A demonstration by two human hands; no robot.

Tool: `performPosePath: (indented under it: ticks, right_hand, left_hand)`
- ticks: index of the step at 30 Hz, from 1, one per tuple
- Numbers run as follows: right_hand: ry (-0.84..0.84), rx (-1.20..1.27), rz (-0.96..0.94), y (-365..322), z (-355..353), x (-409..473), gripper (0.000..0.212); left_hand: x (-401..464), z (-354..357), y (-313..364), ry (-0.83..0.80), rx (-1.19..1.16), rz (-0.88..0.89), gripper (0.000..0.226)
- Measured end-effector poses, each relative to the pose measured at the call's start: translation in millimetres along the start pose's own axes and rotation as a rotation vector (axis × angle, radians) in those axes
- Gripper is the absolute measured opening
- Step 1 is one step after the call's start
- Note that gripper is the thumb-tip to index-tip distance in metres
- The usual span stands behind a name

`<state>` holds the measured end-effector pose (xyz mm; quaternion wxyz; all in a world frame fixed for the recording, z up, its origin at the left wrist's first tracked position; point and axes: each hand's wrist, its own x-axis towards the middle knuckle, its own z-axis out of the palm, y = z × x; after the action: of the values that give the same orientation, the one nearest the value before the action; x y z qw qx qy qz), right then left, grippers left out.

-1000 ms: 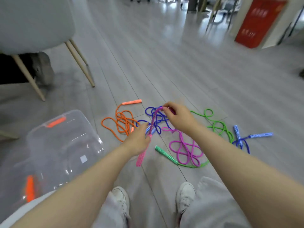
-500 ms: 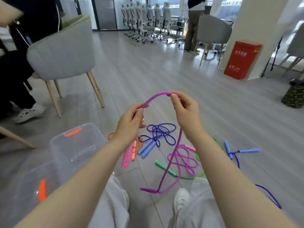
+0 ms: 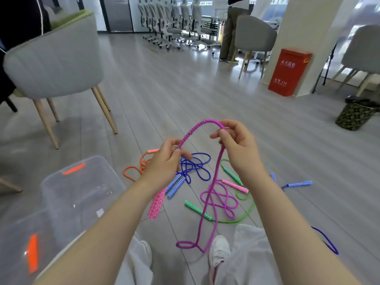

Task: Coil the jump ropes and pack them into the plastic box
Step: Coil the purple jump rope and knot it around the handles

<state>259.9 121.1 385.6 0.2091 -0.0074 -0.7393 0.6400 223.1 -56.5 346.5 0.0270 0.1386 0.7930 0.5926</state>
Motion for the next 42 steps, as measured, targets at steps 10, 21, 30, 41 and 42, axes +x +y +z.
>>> performPosePath:
  ticks: [10, 21, 30, 41, 42]
  right_hand:
    - [-0.040, 0.258, 0.225, 4, 8, -2, 0.008]
    - [-0.080, 0.636, 0.379, -1, 10, -4, 0.009]
    - [-0.072, 0.546, 0.266, 9, 14, -7, 0.016]
    - [-0.690, 0.066, 0.525, 57, 20, -21, 0.072]
    - [-0.710, -0.039, 0.485, 59, 16, -21, 0.070]
  left_hand:
    - [3, 10, -2, -0.084, 0.020, -0.098, 0.036]
    - [-11, 10, 14, -0.334, -0.253, -0.176, 0.032]
    - [-17, 9, 9, -0.414, -0.242, -0.150, 0.025]
    - [-4, -15, 9, -0.120, -0.648, -0.085, 0.024]
    - [-3, -18, 7, -0.086, -0.662, -0.079, 0.024]
